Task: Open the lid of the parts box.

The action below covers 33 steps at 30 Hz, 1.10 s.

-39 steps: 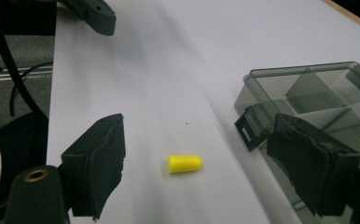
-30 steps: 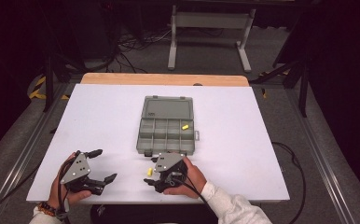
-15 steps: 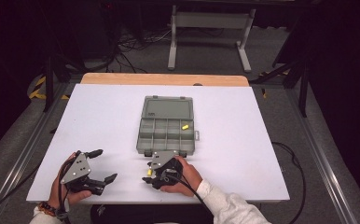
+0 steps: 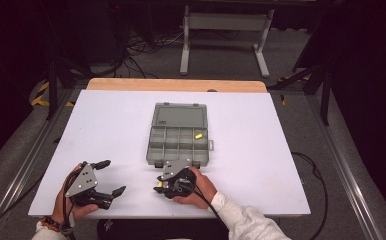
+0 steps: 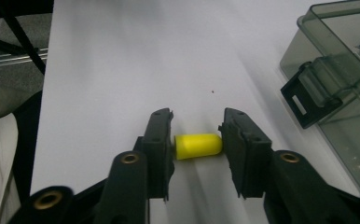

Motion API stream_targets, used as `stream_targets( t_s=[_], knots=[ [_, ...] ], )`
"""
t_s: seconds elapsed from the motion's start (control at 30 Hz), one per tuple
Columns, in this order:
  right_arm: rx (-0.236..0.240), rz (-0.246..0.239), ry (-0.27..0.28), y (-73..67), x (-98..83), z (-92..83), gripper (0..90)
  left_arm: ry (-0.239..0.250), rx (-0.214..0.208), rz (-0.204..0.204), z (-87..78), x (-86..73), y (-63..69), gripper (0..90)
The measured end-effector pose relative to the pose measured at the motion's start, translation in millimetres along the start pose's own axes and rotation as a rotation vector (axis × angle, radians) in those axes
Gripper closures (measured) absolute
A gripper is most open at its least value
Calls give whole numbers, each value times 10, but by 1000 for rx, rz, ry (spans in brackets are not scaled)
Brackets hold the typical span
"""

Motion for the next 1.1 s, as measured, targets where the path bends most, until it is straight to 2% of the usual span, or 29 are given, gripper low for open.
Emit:
stream_targets(
  t_s=[0.3, 0.5, 0.57, 0.73, 1.1],
  knots=[
    [-10, -25, 11, -35, -9, -5, 713, 5, -2, -3, -8, 1, 2, 64],
    [-19, -49, 15, -59, -7, -29, 717, 5, -1, -2, -7, 0, -1, 63],
    [-37, -61, 20, -77, -2, -52, 720, 8, 0, -1, -9, 1, -4, 64],
    [-49, -74, 37, -105, 6, -112, 726, 11, 3, 3, -13, 3, -4, 63],
    [-68, -66, 61, -88, 11, -228, 741, 12, 3, -1, -17, -1, -15, 63]
  ],
)
Point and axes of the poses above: each handheld gripper's, and its own axes: z roughly forward along the jaws, x roughly out of its top, y roughly to its right, the point moved 1 cm from there along z, roughly forward along the jaws, and after that the axes turned 11 degrees about -y, right-handed, at the moved point
